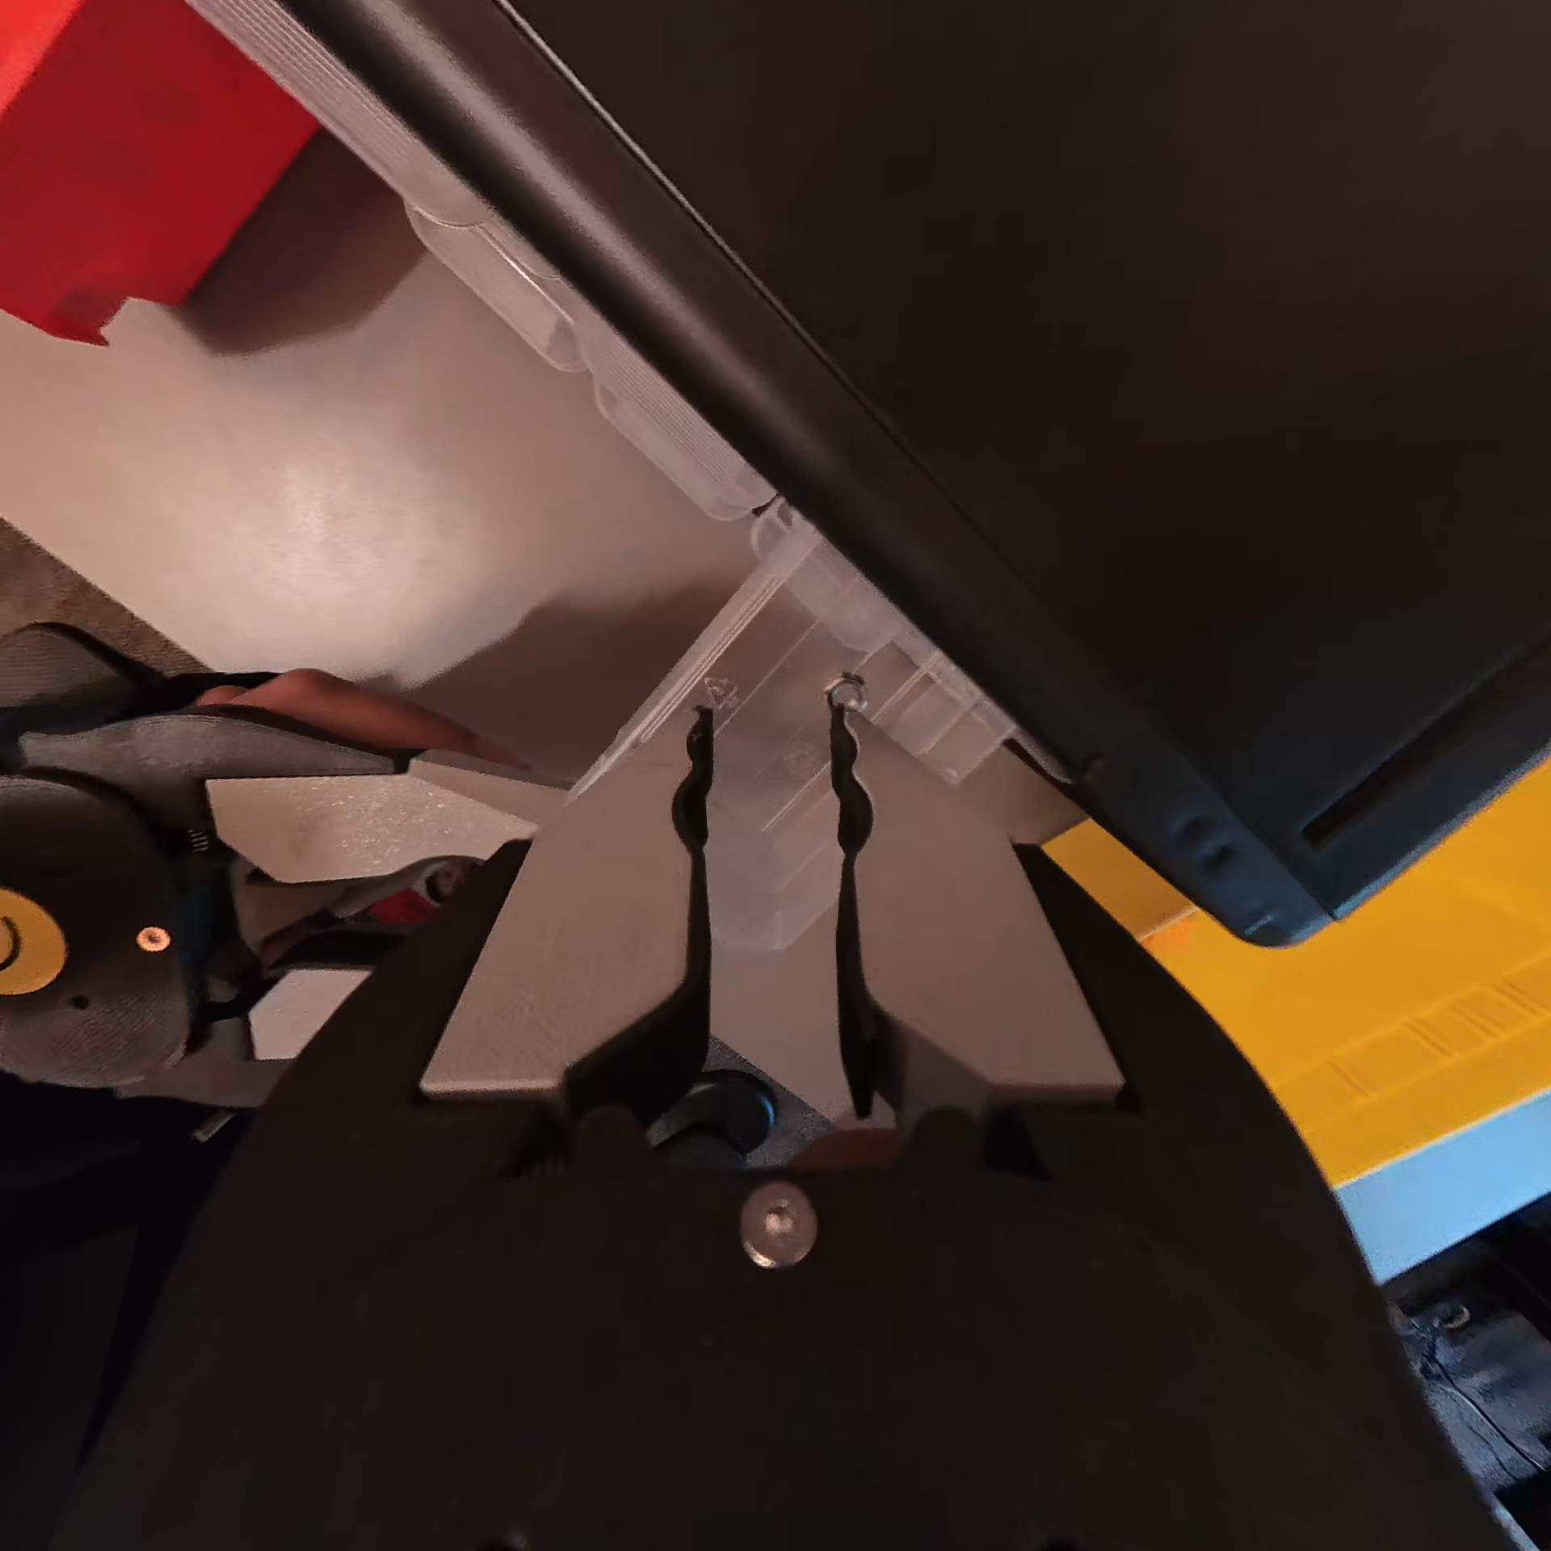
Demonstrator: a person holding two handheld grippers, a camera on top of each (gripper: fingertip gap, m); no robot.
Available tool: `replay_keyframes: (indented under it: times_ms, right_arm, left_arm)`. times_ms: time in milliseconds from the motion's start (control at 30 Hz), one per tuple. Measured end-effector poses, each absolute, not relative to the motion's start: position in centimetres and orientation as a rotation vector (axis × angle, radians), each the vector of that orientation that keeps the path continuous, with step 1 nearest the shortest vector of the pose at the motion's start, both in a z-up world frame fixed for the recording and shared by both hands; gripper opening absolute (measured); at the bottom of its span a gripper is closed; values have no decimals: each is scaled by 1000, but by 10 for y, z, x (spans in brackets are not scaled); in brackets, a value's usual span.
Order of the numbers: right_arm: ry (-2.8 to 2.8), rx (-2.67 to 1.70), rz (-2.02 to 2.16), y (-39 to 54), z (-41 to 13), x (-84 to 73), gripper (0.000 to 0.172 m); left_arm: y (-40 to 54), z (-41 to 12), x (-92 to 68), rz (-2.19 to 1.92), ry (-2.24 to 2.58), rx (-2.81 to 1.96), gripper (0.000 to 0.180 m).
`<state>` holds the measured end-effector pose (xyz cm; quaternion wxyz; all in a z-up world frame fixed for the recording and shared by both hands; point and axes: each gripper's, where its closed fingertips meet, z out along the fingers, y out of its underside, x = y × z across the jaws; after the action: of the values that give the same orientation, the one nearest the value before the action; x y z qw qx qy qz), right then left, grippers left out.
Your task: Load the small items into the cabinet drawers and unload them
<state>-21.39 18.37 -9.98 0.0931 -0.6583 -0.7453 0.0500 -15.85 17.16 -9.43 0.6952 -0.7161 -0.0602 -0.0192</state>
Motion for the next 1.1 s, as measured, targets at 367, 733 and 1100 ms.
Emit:
replay_keyframes:
  times_ms: [367,733,1100]
  right_arm:
    - [-2149,-1874,77,196,-99,-218,23]
    - [-2158,-1923,203,192,-98,-218,20]
    - [-2153,-1941,202,192,-107,-220,8]
  left_arm:
    - [175,-100,-156,-43,-128,-1616,30]
    - [177,-104,-157,-51,-130,-1624,30]
    - [176,-104,-162,-42,-146,-1620,30]
